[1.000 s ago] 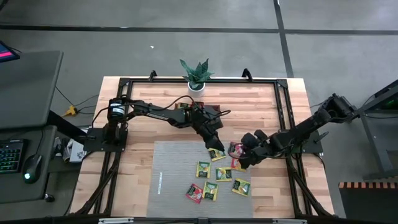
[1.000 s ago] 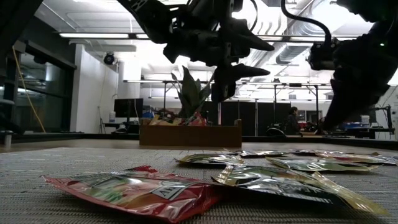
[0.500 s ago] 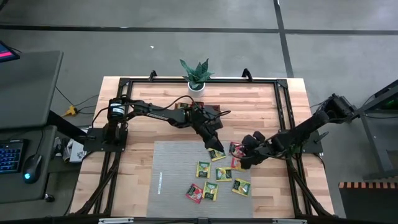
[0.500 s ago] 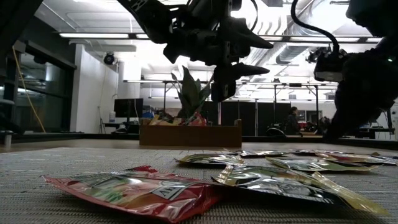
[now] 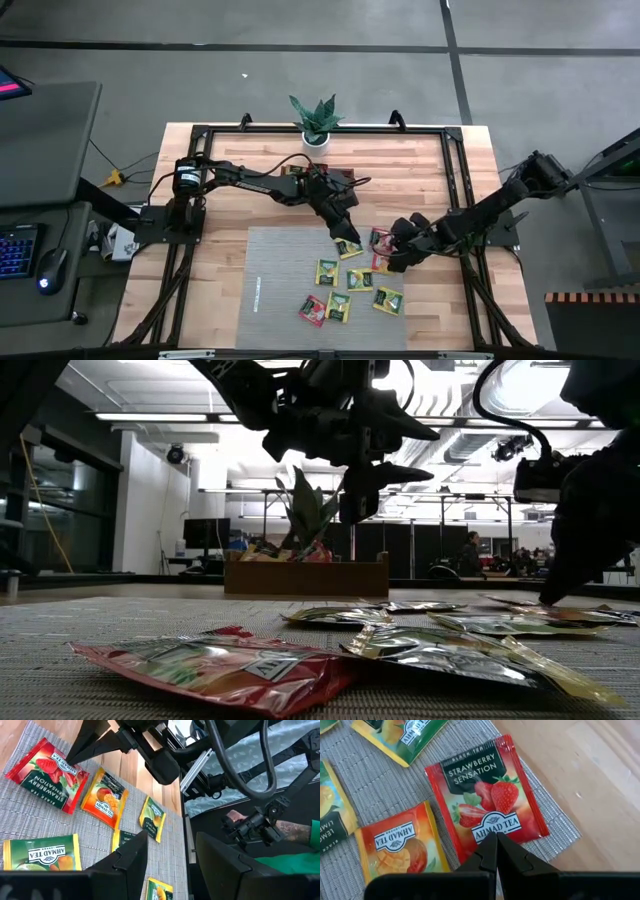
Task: Pick & Place Tea
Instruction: Put the red tea bag into the middle section of the wooden organizer
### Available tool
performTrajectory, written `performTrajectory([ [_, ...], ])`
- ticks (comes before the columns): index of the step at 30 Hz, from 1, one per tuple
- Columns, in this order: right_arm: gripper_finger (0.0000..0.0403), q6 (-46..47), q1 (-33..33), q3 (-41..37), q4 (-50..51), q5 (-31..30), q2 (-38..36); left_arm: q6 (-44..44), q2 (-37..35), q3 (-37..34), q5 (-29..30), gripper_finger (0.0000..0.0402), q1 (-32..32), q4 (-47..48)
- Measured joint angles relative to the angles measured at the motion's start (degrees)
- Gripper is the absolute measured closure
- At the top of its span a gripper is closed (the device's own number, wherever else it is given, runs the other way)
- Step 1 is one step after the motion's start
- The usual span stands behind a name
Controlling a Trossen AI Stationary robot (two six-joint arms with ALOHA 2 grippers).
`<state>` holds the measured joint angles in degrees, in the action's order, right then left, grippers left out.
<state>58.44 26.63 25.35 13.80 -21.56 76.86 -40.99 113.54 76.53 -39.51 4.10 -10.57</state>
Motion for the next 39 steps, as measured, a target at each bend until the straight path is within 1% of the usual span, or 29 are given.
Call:
performTrajectory([
  [3, 0.0403, -0.19, 0.0, 0.12, -1.73, 0.53, 1.57, -0.27, 0.31, 0.02, 0.01, 0.0236, 0.0, -0.39],
  [5, 0.0403, -0.05, -0.02, 0.28, -3.07, 1.24, 2.96, -1.22, 2.16, 0.88, -0.07, 0.0236, 0.0, -1.6],
  [7, 0.0403, 1.46, -0.02, 0.31, -3.63, 1.42, 4.12, -3.23, 3.28, 0.92, -1.18, 0.0236, 0.0, -2.03],
  [9, 0.0403, 2.89, 0.02, 0.36, -3.69, 1.62, 4.8, -4.69, 4.21, 2.5, -1.94, 0.0236, -0.17, -3.59],
  [14, 0.0403, 3.25, 0.04, 0.3, -3.72, 1.81, 4.98, -6.19, 5.46, 3.01, 1.31, 0.0236, -0.49, -1.85],
  [16, 0.0403, 3.22, 0.04, 0.3, -3.71, 1.85, 5.04, -7.46, 5.68, 3.2, 4.55, 0.0236, -0.39, -2.45],
  [19, 0.0403, 3.25, 0.04, 0.26, -3.71, 1.95, 5.07, -11.7, 6.09, 3.13, 8.75, 0.0236, -0.37, -0.79],
  [22, 0.0403, 3.1, 0.07, 0.24, -3.76, 1.93, 5.09, -14.54, 6.32, 3.09, 9.21, 0.0236, -0.36, -1.8],
  [24, 0.0403, 3.06, 0.07, 0.24, -3.74, 1.93, 5.12, -15.75, 8.01, 3.84, 8.81, 0.0236, -0.38, -3.78],
  [28, 0.0403, 2.86, 0.09, 0.18, -3.86, 1.79, 5.16, -19.07, 9.04, 3.52, 8.41, 0.0236, -0.42, -1.92],
  [30, 0.0403, 2.83, 0.11, 0.13, -4.0, 1.75, 5.16, -20.07, 10.61, 4.98, 9.11, 0.0236, -0.39, -4.06],
  [33, 0.0403, 2.62, 0.11, 0.06, -4.19, 1.6, 5.16, -22.38, 11.63, 4.97, 9.4, 0.0236, -0.37, -1.34],
  [36, 0.0403, 2.61, 0.11, 0.03, -4.32, 1.58, 5.16, -23.61, 12.7, 6.99, 10.87, 0.0236, -0.46, -3.66],
  [39, 0.0403, 2.6, 0.11, 0.0, -4.46, 1.5, 5.16, -23.84, 13.26, 7.42, 11.85, 0.0236, -0.48, -0.92],
])
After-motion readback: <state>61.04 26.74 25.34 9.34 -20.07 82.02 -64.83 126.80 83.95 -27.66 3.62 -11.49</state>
